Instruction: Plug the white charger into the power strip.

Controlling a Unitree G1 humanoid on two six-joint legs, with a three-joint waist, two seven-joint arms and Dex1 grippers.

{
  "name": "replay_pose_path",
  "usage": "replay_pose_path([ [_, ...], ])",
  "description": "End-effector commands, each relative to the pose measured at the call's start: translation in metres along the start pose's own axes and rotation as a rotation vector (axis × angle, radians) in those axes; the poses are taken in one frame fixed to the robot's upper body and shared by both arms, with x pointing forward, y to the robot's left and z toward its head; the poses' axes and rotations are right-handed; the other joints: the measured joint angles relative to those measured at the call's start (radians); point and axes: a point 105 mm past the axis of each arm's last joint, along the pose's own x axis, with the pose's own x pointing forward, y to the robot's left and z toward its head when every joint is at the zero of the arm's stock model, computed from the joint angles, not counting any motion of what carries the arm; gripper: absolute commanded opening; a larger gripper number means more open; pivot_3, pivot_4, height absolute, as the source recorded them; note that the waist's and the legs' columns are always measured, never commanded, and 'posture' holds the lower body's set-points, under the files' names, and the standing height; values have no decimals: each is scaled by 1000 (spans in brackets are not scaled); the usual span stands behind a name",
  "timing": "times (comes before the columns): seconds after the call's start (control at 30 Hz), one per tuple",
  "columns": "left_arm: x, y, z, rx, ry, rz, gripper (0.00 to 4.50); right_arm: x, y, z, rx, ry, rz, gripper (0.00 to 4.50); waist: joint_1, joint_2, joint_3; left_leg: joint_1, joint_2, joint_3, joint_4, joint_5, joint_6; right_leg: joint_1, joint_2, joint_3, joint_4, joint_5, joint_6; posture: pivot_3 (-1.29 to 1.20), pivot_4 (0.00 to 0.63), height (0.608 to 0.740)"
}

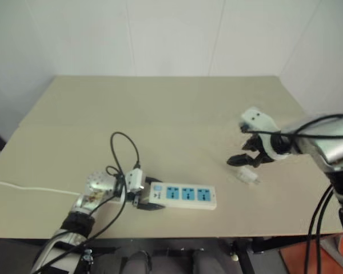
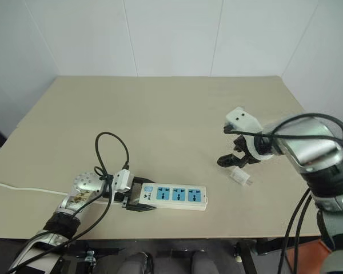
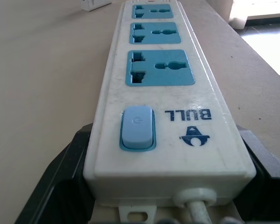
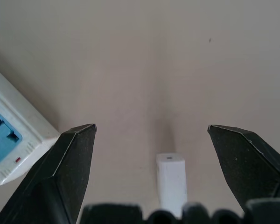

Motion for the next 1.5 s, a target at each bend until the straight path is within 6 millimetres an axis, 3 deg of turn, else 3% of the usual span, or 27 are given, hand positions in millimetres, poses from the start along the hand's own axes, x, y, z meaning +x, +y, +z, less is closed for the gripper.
replay_pose_path([
  [0.03, 4, -6, -6, -18, 34, -11, 3319, 2, -15, -8, -23, 75, -31, 4500, 2, 0, 0, -1, 0, 0, 0, 0, 0, -1, 0, 0, 0, 0, 0, 0, 150, 740],
  [0.23, 5, -6, -6, -22, 37, -5, 3319, 22, -26, -23, -44, 178, -21, 4500, 1, 0, 0, -1, 0, 0, 1, 0, 0, -1, 0, 0, -1, 1, 1, 0, 150, 740],
  [0.57, 8, -6, -5, -22, 37, -8, 3319, 50, -22, -35, -56, 233, 26, 4500, 3, 0, 0, -1, 0, 0, 1, 0, 0, -1, 0, 0, -1, 1, 1, 0, 150, 740],
  [0.67, 8, -5, -5, -20, 39, -9, 3319, 59, -20, -44, -51, 271, 38, 3935, 4, 1, -1, -1, 0, 0, 2, 0, 0, -1, 0, 0, 0, 1, 1, 0, 150, 740],
  [0.93, 7, -4, -6, -23, 44, -8, 3319, 65, -16, -48, -70, 286, 51, 1278, 4, 0, -4, -1, 0, 0, 3, 0, 0, 1, 0, -1, 0, 2, 1, 0, 150, 740],
  [1.03, 7, -4, -7, -24, 47, -7, 3319, 62, -20, -40, -99, 240, 26, 1125, 5, -1, -5, -1, 0, 0, 4, 0, 0, 1, 0, -1, 0, 2, 2, 0, 150, 740],
  [1.2, 5, -4, -9, -28, 56, -5, 3319, 27, -33, 32, -141, -156, -33, 1125, -5, 0, -5, -1, -1, 1, 5, 0, 0, 1, 0, 1, 0, 4, 3, 0, 150, 740],
  [1.3, 5, -4, -11, -33, 56, -6, 3319, -4, -25, 73, -132, -517, 17, 1125, -7, 0, -6, -1, 0, 0, 5, 0, 0, 1, 0, 0, 0, 4, 3, 0, 150, 740],
  [1.4, 5, -4, -11, -36, 57, -7, 3319, -20, -10, 89, -146, -838, 19, 1125, -2, -1, -7, -1, 0, 0, 4, 0, 1, 2, 0, 0, 0, 4, 3, 0, 150, 740],
  [1.5, 5, -3, -12, -38, 59, -9, 3319, -21, 17, 79, -119, -1008, 143, 1125, 4, -5, -11, -1, 0, -3, 3, -2, 3, 3, 1, -3, -1, 4, 3, 0, 150, 740],
])
